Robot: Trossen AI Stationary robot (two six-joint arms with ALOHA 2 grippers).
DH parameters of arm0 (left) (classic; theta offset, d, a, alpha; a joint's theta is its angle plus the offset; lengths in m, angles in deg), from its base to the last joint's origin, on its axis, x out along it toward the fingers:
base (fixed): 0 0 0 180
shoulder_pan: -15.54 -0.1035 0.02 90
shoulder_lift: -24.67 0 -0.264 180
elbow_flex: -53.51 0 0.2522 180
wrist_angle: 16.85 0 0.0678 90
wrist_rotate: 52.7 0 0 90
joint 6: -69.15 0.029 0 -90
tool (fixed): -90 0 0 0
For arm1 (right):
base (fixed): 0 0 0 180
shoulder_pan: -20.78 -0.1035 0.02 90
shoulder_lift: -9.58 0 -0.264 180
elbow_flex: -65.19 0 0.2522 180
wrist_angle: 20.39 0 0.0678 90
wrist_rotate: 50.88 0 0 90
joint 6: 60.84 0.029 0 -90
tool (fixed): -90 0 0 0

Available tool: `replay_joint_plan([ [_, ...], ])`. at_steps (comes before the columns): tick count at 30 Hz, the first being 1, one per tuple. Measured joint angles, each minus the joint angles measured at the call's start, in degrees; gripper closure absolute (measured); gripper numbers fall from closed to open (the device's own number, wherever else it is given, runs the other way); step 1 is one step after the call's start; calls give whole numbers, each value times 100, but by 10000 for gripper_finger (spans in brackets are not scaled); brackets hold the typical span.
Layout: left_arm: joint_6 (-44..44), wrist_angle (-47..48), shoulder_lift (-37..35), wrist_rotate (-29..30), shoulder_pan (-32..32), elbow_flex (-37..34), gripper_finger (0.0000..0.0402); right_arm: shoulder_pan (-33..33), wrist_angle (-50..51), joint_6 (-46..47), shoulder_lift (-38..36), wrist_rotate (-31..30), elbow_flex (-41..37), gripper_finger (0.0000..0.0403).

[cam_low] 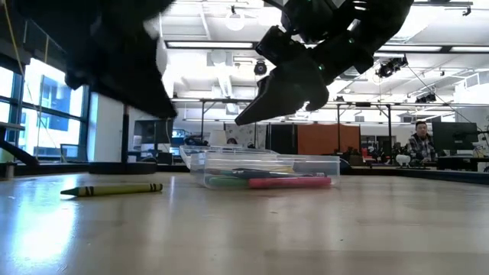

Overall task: Pick & place school supplies into a supply box
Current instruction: Put the green crayon into the transparent supply box

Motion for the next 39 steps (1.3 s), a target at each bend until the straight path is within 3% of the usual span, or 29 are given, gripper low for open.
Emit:
replay_joint_plan([
  [4, -276, 65, 141, 1211, 412, -6, 291, 0, -35, 196, 0, -119, 0, 329],
  [7, -626, 132, 366, 1563, 652, -164, 291, 2, -74, 201, 0, -160, 0, 329],
  [12, -2026, -15, 794, 1093, 718, -609, 291, 2, -175, 216, 0, -160, 0, 329],
  [15, -2589, -104, 966, 1382, 722, -745, 291, 0, -233, 222, 0, -151, 2, 329],
  [18, -2603, -166, 992, 1495, 722, -772, 291, 2, -240, 216, 0, -150, 2, 329],
  [28, -1910, -457, 1050, 1071, 683, -765, 291, 11, -261, 216, 0, -147, 2, 329],
  [39, -1899, -767, 1350, 881, 674, -767, 291, 9, -259, 205, 0, -140, 2, 329],
])
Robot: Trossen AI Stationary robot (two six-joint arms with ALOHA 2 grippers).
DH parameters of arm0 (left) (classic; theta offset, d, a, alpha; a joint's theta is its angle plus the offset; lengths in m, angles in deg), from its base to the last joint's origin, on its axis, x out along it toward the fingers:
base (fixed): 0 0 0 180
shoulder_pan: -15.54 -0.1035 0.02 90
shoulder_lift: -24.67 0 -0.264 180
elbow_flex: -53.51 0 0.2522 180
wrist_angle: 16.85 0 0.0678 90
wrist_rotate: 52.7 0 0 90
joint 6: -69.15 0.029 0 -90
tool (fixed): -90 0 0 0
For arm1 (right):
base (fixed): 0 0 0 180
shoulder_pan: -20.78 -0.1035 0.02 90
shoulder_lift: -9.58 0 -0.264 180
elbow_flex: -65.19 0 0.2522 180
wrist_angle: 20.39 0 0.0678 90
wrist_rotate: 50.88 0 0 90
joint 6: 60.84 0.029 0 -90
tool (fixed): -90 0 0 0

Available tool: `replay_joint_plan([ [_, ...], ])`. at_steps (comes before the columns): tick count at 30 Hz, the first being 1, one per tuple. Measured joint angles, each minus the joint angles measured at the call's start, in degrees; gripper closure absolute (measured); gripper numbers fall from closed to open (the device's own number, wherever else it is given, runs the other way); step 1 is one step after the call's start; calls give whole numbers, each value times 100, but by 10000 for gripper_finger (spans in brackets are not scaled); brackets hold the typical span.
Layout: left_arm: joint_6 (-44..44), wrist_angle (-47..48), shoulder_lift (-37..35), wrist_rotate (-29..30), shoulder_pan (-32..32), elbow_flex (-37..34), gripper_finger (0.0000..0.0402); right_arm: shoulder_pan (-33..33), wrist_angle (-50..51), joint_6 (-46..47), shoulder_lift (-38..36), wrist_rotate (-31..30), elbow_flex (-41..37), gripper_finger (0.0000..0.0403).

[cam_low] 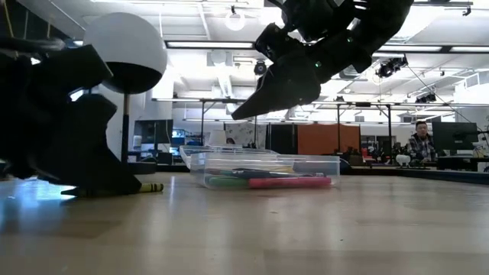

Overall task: Pick & place school supplies into a supply box
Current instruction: Put the green crayon into the transparent supply box

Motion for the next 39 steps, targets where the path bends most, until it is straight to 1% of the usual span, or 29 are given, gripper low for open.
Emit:
replay_joint_plan([
  [6, -244, -96, 14, 32, 3, -55, 291, 0, 8, -39, 0, 0, 0, 329],
  [12, -248, -1187, -11, 187, 26, -594, 291, 0, 104, -46, 0, 17, 0, 329],
  [16, -140, -1556, -15, 131, 23, -819, 291, 0, 366, -46, 2, 206, 0, 329],
  [22, 144, -1641, 0, 140, -14, -844, 291, -2, 432, -112, 2, 295, -1, 329],
  [28, 949, -1652, -1, 28, -180, -839, 291, -2, 437, -147, 2, 295, -1, 329],
  [34, 1128, -1655, 16, 50, -234, -841, 291, 0, 430, -154, 2, 295, -2, 329],
  [39, 1143, -1796, 260, 438, -236, -844, 291, 0, 410, -197, 2, 297, 0, 329],
])
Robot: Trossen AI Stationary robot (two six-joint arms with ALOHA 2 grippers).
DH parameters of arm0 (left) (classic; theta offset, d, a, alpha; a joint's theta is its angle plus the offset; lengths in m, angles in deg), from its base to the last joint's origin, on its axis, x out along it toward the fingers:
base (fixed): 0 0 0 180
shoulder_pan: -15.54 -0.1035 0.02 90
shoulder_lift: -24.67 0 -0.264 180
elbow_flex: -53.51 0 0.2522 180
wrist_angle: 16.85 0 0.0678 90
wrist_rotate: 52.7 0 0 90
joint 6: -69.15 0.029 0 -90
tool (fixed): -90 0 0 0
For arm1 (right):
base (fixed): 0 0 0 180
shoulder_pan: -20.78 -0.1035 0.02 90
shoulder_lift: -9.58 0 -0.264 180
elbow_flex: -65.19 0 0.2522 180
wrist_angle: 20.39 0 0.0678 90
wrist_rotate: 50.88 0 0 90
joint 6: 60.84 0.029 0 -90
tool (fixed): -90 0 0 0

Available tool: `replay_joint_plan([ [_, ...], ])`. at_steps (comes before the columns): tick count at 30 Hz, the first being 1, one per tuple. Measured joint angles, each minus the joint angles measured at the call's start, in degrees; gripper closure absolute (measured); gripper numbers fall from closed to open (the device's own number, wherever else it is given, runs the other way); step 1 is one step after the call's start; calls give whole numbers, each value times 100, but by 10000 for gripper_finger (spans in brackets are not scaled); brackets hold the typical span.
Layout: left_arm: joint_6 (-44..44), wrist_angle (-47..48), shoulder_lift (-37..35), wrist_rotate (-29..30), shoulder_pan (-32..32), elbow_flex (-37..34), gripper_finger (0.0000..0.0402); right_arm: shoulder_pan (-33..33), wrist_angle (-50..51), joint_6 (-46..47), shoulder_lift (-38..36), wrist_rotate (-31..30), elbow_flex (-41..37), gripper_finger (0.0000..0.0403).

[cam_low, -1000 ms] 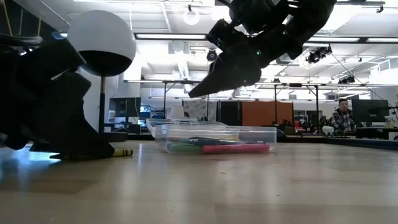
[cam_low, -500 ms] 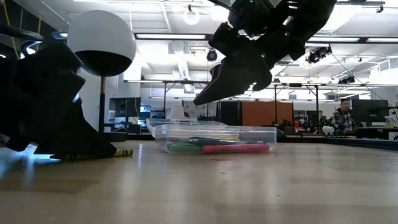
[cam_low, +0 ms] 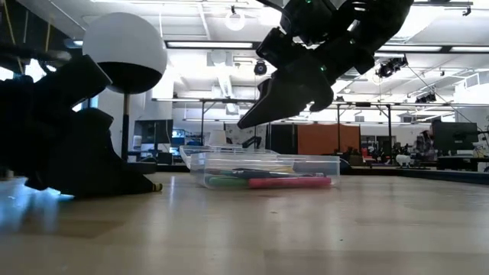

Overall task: Pick & place school supplies into a supply box
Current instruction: Put the green crayon into the transparent supply box

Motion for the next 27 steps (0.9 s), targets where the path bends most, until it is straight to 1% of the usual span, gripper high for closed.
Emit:
replay_joint_plan([
  [5, -113, -172, 265, 320, -2, -4, 291, 0, -26, 0, 0, 0, 0, 329],
  [15, -140, -190, 284, 266, -46, -14, 292, 0, -24, -28, 0, 0, -2, 329],
  [18, -130, -213, 284, 263, -44, -16, 310, 0, -24, -62, 0, 0, -1, 329],
  [22, -148, -242, 284, 284, -61, -17, 362, 0, -24, -63, 0, 0, -1, 329],
  [25, -255, -260, 111, 298, -96, -37, 364, 0, -16, -66, 0, -7, 0, 329],
  [27, -309, -203, -136, 345, -103, -42, 364, 0, 110, -64, -3, -134, 0, 330],
])
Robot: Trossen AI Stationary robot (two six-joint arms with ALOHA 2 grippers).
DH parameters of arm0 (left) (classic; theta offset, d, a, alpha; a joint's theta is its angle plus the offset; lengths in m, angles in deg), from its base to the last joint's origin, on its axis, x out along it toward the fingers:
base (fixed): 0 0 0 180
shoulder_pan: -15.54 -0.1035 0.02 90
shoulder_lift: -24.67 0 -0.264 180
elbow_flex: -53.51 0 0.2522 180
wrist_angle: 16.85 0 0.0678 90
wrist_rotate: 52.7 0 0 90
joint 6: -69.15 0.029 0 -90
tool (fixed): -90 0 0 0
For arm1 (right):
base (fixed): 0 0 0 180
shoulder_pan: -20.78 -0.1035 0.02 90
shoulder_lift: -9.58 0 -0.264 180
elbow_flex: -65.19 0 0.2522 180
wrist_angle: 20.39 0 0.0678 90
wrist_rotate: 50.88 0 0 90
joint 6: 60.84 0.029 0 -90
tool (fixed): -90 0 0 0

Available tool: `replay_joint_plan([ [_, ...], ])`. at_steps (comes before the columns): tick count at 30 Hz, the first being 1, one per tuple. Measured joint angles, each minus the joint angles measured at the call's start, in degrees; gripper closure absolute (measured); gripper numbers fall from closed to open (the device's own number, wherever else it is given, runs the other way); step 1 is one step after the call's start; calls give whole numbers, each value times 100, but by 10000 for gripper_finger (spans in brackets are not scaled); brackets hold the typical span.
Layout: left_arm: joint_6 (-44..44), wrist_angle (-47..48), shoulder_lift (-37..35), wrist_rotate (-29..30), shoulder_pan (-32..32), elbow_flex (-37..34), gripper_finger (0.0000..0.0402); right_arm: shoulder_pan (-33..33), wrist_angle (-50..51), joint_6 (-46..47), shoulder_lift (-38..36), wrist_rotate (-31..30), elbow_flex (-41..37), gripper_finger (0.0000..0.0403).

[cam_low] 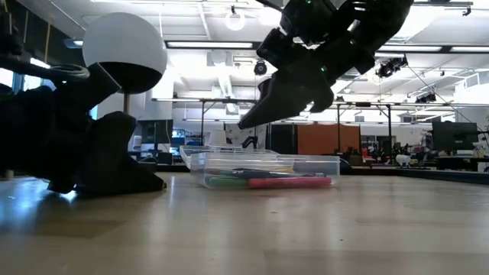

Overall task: Pick & place school supplies into a supply box
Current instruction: Put the green crayon into the transparent supply box

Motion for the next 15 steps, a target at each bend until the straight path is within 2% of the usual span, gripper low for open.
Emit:
replay_joint_plan([
  [2, -1, 213, -330, -35, -17, -34, 364, -2, 346, -12, -79, -250, -2, 330],
  [5, 246, 418, -920, 300, -12, -7, 364, -17, 905, -141, -409, -573, -2, 330],
  [10, 1576, 355, -1838, 533, -225, -1, 364, -78, 1962, 80, -1287, -880, 0, 330],
  [12, 2131, 207, -2100, 324, -537, 10, 364, -79, 2489, 336, -1649, -915, 0, 330],
  [15, 2867, -247, -2240, -524, -1178, 5, 364, -79, 3204, 849, -2095, -848, 0, 330],
])
